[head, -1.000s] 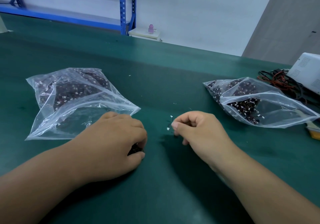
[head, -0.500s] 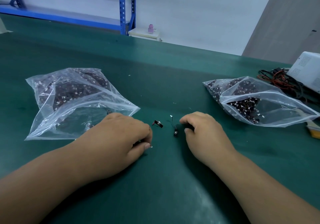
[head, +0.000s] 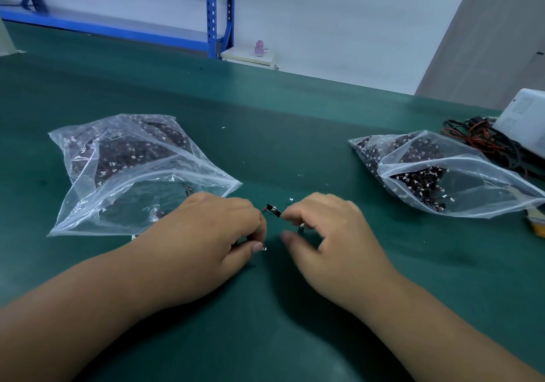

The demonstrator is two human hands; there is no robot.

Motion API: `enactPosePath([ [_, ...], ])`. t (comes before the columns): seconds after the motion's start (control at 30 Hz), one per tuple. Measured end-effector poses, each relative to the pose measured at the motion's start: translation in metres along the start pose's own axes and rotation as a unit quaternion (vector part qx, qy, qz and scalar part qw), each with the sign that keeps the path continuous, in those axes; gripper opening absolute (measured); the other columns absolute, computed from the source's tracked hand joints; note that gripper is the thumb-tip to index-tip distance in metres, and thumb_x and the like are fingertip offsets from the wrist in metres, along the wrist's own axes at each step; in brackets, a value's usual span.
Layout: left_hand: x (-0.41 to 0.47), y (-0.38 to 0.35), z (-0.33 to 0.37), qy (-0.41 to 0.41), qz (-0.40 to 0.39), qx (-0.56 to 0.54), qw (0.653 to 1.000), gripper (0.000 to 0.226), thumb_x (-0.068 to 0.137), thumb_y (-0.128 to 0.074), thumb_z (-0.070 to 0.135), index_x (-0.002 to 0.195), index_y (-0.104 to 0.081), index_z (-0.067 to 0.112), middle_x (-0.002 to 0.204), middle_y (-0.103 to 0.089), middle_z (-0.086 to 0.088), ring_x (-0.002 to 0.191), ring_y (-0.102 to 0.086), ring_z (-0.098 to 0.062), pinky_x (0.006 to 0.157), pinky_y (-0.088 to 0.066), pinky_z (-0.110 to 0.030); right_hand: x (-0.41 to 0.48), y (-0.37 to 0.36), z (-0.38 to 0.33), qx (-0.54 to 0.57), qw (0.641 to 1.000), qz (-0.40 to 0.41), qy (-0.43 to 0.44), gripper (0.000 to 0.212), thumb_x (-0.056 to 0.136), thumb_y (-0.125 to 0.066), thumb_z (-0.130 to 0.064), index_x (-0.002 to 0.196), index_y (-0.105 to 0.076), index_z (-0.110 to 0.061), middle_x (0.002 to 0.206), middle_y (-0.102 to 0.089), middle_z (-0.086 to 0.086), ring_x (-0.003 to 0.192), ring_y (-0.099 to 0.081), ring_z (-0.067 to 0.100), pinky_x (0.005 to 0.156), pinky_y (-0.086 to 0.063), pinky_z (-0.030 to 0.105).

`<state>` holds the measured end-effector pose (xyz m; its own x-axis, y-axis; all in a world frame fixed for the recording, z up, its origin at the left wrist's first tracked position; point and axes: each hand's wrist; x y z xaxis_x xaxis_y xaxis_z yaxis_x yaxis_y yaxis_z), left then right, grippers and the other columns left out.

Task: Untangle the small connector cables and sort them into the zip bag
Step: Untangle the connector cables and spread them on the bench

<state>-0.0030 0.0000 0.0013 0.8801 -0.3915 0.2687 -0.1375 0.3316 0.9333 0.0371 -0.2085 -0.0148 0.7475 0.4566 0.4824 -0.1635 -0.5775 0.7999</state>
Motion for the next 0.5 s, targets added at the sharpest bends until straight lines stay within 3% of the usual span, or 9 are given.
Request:
enactPosePath([
  [0.07, 0.0, 0.0, 0.0, 0.0, -0.001, 0.002, 1.0, 0.012, 0.088, -0.044, 0.047, 0.089, -0.052, 0.038, 0.082, -0.051, 0.021, 0.08, -0.046, 0.0, 0.09, -0.036, -0.027, -0.003, -0.002, -0.006, -0.076, 0.996, -0.05, 0.022, 0.019, 0.083, -0.061, -0.038, 0.096, -0.069, -0.028, 0.089, -0.061, -0.011, 0.085, -0.054, 0.02, 0.077, -0.041, 0.038],
  [0.17, 0.001, 0.0, 0.0, 0.004, -0.007, 0.005, 1.0, 0.017, 0.088, -0.041, 0.05, 0.089, -0.052, 0.037, 0.082, -0.051, 0.021, 0.082, -0.048, -0.001, 0.093, -0.035, -0.027, 0.002, -0.001, -0.007, -0.122, 0.986, -0.109, 0.009, 0.018, 0.09, -0.052, -0.037, 0.098, -0.067, -0.031, 0.096, -0.061, -0.012, 0.092, -0.05, 0.02, 0.085, -0.038, 0.039],
  [0.37, 0.0, -0.002, -0.003, 0.009, -0.025, 0.03, 0.999, 0.021, 0.09, -0.038, 0.056, 0.092, -0.05, 0.04, 0.086, -0.05, 0.023, 0.088, -0.048, 0.0, 0.095, -0.035, -0.028, 0.002, 0.001, 0.001, -0.193, 0.975, -0.107, -0.04, 0.029, 0.092, -0.039, -0.034, 0.086, -0.066, -0.027, 0.092, -0.062, -0.008, 0.091, -0.053, 0.02, 0.084, -0.038, 0.035],
  [0.5, -0.001, -0.003, -0.006, 0.02, -0.035, 0.052, 0.998, 0.03, 0.086, -0.037, 0.066, 0.102, -0.049, 0.043, 0.092, -0.047, 0.025, 0.092, -0.046, 0.004, 0.098, -0.033, -0.027, 0.002, -0.006, 0.007, -0.174, 0.974, -0.14, -0.027, 0.022, 0.097, -0.044, -0.031, 0.097, -0.065, -0.026, 0.105, -0.062, -0.011, 0.103, -0.053, 0.018, 0.09, -0.033, 0.032],
])
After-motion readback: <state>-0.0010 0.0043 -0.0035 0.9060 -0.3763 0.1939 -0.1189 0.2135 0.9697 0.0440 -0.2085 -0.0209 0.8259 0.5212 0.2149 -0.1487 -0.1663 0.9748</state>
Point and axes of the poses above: each hand's wrist, its own x-axis towards the middle knuckle, its own y-axis out of the back of the hand, z = x × y
